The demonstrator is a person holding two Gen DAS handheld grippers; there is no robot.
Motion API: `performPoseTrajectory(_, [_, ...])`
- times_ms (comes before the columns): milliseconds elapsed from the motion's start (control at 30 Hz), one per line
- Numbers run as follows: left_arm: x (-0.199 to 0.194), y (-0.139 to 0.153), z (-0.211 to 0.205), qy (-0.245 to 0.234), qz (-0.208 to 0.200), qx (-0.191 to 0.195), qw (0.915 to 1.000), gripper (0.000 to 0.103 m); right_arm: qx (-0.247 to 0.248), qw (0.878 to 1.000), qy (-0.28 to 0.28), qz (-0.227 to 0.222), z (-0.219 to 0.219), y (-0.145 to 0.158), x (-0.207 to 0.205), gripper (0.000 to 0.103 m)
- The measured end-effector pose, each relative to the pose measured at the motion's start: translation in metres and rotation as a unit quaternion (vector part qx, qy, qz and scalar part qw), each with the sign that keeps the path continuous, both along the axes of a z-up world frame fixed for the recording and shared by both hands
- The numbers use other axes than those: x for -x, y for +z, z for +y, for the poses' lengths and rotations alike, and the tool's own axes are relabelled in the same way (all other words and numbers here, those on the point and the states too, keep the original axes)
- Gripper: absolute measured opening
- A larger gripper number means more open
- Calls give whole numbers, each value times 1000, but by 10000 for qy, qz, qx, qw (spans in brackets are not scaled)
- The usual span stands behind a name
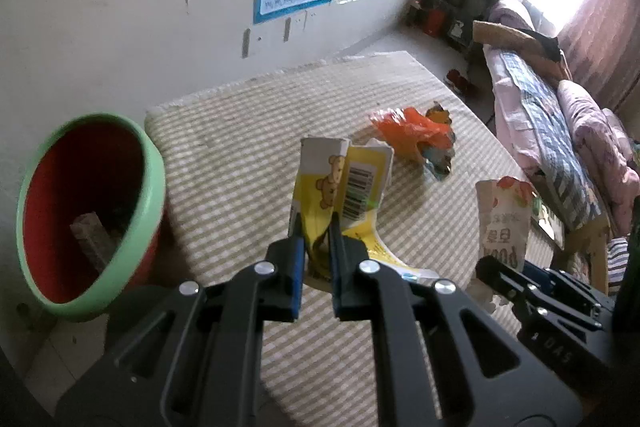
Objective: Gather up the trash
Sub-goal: 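Lift and carry the pink-white carton and yellow wrapper toward the bucket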
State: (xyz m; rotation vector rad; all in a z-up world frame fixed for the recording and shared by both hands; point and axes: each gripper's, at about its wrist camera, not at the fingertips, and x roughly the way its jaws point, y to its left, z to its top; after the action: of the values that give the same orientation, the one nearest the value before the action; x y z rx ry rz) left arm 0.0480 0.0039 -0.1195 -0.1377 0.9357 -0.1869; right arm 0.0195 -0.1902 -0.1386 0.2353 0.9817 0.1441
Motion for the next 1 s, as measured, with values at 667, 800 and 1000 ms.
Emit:
performPoseTrajectory(667, [6,2,33,357,-64,115,9993,10,143,9987,478,-112,39,14,-4,36])
performPoseTrajectory(800, [6,2,39,395,-86,156,9991,10,181,9981,575,-105,47,14,-5,36])
performPoseTrajectory(1000, [7,4,50,529,-140,193,9983,10,209,9973,694,-102,58,14,-6,36])
